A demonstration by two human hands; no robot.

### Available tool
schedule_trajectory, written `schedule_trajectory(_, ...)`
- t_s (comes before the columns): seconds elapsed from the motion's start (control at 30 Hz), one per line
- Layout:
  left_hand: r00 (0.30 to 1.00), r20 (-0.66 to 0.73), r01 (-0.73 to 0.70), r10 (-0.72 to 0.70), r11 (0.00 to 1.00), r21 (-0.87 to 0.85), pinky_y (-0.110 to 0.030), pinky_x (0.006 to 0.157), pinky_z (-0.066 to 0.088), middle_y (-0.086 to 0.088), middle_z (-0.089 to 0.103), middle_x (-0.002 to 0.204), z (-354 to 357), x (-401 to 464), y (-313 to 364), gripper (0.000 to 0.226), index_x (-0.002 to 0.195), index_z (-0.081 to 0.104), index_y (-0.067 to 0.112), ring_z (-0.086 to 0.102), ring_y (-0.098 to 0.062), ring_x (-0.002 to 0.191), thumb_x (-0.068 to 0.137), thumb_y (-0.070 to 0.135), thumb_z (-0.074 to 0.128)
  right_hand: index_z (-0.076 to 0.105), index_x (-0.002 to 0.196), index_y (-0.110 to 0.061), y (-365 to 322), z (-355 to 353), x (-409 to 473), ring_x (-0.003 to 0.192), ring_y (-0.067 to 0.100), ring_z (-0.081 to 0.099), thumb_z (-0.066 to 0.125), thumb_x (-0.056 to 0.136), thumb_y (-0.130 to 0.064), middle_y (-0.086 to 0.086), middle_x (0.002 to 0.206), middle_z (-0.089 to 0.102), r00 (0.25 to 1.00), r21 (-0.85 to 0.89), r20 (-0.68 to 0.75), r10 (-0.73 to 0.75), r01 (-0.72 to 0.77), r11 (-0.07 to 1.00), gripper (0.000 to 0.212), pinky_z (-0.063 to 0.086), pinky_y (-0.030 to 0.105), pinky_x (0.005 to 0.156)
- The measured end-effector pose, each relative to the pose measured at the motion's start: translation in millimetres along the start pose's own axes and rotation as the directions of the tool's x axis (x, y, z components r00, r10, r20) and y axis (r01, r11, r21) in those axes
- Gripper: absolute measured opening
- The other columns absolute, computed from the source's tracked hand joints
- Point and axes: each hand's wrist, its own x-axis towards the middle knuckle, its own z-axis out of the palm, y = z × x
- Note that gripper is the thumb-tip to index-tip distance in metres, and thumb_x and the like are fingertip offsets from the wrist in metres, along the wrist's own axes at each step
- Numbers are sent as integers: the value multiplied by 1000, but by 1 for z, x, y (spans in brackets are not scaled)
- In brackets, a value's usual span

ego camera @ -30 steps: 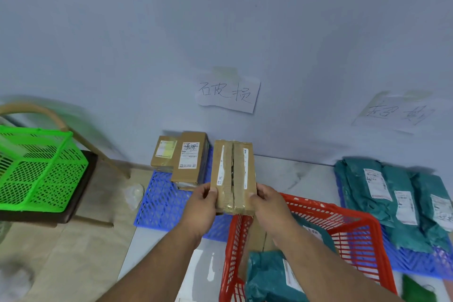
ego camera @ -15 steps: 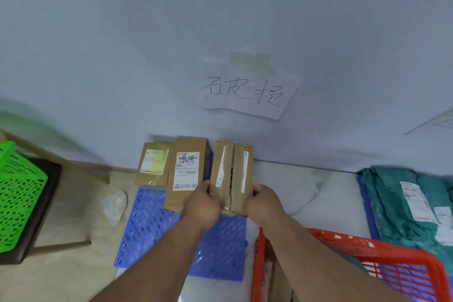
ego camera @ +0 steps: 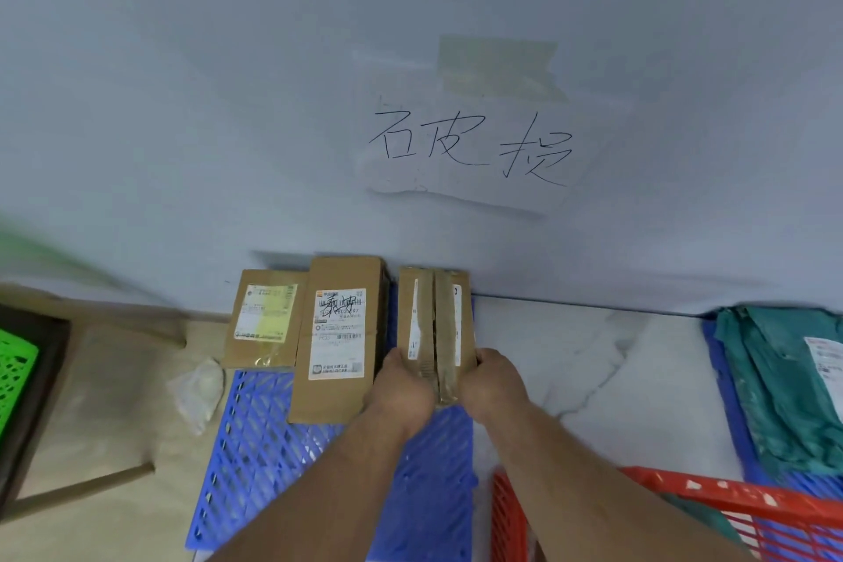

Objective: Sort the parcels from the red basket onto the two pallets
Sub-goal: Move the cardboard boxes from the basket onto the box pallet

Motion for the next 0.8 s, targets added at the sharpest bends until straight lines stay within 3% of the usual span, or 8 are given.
schedule_trajectory(0.07, 1000, 28, 7, -5, 998, -70, -39, 104, 53, -5, 58, 145, 2, 1, 0, 72, 164, 24, 17, 61, -25, 120, 97, 8, 48, 68, 118, -7, 1, 4, 5, 98, 24, 69, 48, 102, -11, 10, 112, 73, 1000, 11, 10, 2, -2, 1000, 26, 50, 26, 69)
schedule_trajectory(0.2, 1000, 14, -11, 14, 977, -213, -6, 51, 46, 13, 62, 95, 6, 4, -2, 62, 153, 43, 15, 61, -7, 80, 94, -4, 50, 66, 117, -2, 4, 12, 11, 102, 26, 68, 49, 101, -5, 11, 112, 70, 998, 27, 69, 2, -4, 1000, 23, 53, 30, 82)
schedule_trajectory(0.33, 999, 49, 17, -6, 974, -227, -14, 78, 53, -2, 68, 130, 11, -4, -6, 70, 158, 40, 19, 67, -18, 110, 94, -9, 43, 71, 117, -2, 5, 14, 9, 111, 29, 70, 59, 97, 0, 15, 117, 74, 992, 57, 129, -8, 1, 998, 24, 58, 38, 100)
schedule_trajectory(0.43, 1000, 25, -6, 12, 975, -223, -29, 103, 51, -6, 52, 155, 11, -16, -6, 71, 163, 30, 15, 58, -24, 131, 96, -5, 43, 72, 111, -2, 0, 3, -1, 108, 29, 72, 62, 93, 2, 16, 114, 75, 991, 83, 135, -13, 2, 997, 21, 59, 36, 94)
schedule_trajectory(0.57, 997, -57, -63, 51, 969, -239, -16, 63, 43, -7, 61, 129, 11, -45, 4, 31, 115, 61, 29, 52, 1, 78, 103, 6, 45, 59, 81, -13, -13, -28, -36, 73, 18, 62, 61, 87, 3, 2, 80, 63, 993, 116, 103, -50, 38, 993, 18, 47, 24, 56)
schedule_trajectory(0.67, 992, -123, -71, 43, 968, -242, -17, 52, 43, -7, 68, 112, 10, -77, 12, 40, 142, 56, 13, 43, 0, 66, 103, 8, 49, 57, 70, -14, -13, -58, -81, 72, 23, 59, 61, 87, 0, 1, 70, 57, 992, 140, -7, -124, 123, 982, 22, 41, 25, 58)
schedule_trajectory(0.73, 987, -149, -93, 60, 970, -225, -12, 44, 40, 1, 66, 111, 11, -104, 17, 53, 155, 45, 10, 47, -5, 67, 102, 10, 54, 71, 98, 4, -3, -79, -122, 86, 33, 69, 63, 90, -4, 14, 85, 72, 987, 241, -43, -155, 161, 957, 13, 47, 32, 68)
schedule_trajectory(0.8, 984, -162, -104, 71, 973, -205, -18, 63, 43, -5, 60, 143, 18, -137, 22, 58, 158, 41, 12, 57, -15, 91, 103, 15, 57, 63, 125, 11, 22, -101, -158, 108, 38, 72, 62, 93, -6, 24, 116, 75, 983, 342, -45, -178, 182, 922, 36, 58, 44, 88)
